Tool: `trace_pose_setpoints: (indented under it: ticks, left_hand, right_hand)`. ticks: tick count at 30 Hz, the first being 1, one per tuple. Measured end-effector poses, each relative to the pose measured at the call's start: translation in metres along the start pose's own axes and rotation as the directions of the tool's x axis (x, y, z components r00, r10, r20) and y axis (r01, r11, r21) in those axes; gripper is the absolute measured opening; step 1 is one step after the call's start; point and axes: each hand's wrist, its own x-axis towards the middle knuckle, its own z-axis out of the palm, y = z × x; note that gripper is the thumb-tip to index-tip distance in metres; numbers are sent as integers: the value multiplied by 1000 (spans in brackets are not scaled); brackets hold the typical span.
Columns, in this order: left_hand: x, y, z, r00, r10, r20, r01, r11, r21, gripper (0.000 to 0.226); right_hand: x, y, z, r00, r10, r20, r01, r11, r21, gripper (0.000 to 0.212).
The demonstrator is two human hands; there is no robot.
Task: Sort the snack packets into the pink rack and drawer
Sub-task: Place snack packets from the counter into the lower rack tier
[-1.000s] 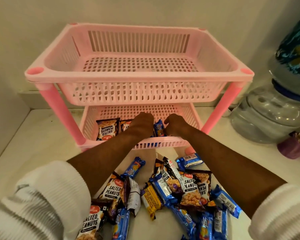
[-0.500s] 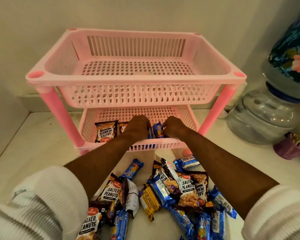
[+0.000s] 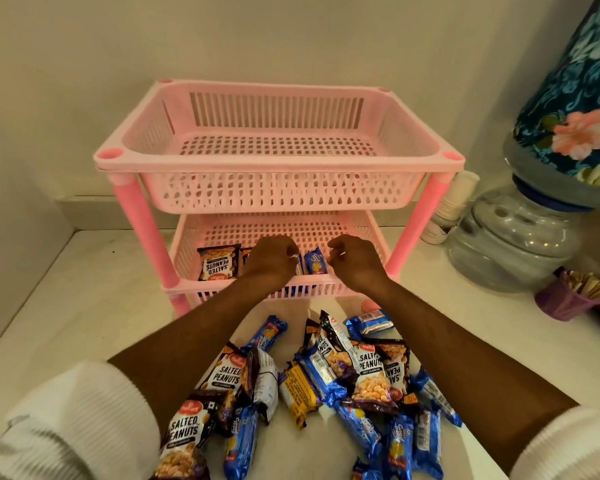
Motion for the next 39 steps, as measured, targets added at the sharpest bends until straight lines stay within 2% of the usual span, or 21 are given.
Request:
trace_pose_setpoints:
  ticks: [4, 7, 10, 13, 15, 19, 25, 30, 34, 36, 39]
  left_hand:
    - [-47, 1, -19, 988, 56, -142, -68, 995, -77, 12]
    - [-91, -1, -24, 978, 35, -207, -62, 990, -129, 10]
    - [-133, -15, -12, 993, -84, -86, 73, 990, -119, 23]
    - [-162, -35, 6, 977, -209, 42, 210, 978, -22, 62]
    - [-176, -40, 15, 964, -256, 68, 255, 967, 20, 79]
    - [-193, -38, 26, 957, -282, 69, 280, 959, 37, 65]
    - [-203, -32, 27, 943, -331, -34, 325, 940, -106, 35]
    - [-215, -23, 16, 939, -326, -105, 301, 932, -200, 33]
    - [-220, -5, 1, 951, -258, -173, 208, 943, -261, 38]
    - [-218, 9, -6, 950, -248, -191, 176, 928, -329, 40]
    - [-210, 30, -8, 944, -166, -285, 54, 930, -365, 44]
  right_hand:
    - [-51, 2, -7, 958, -184, -219, 209, 973, 97, 23]
    - [-94, 4, -7, 930, -225, -291, 256, 964, 71, 19]
    - [-132, 14, 3, 969, -172, -176, 181, 983, 34, 29]
    - [-154, 32, 22, 995, -99, -2, 98, 983, -154, 60]
    - [-164, 40, 33, 995, -90, 46, 99, 963, -249, 67]
    - [-176, 37, 41, 992, -128, 14, 127, 959, -255, 52]
    - [-182, 28, 45, 993, -93, -71, 74, 969, -234, 35]
    - [-186, 24, 39, 991, -7, -130, -3, 997, -78, 31]
    - [-196, 15, 25, 982, 105, -159, -73, 979, 192, 38]
    - [-200, 9, 19, 973, 185, -139, -115, 908, 402, 44]
    - [-203, 0, 7, 959, 280, -40, -162, 661, 732, 48]
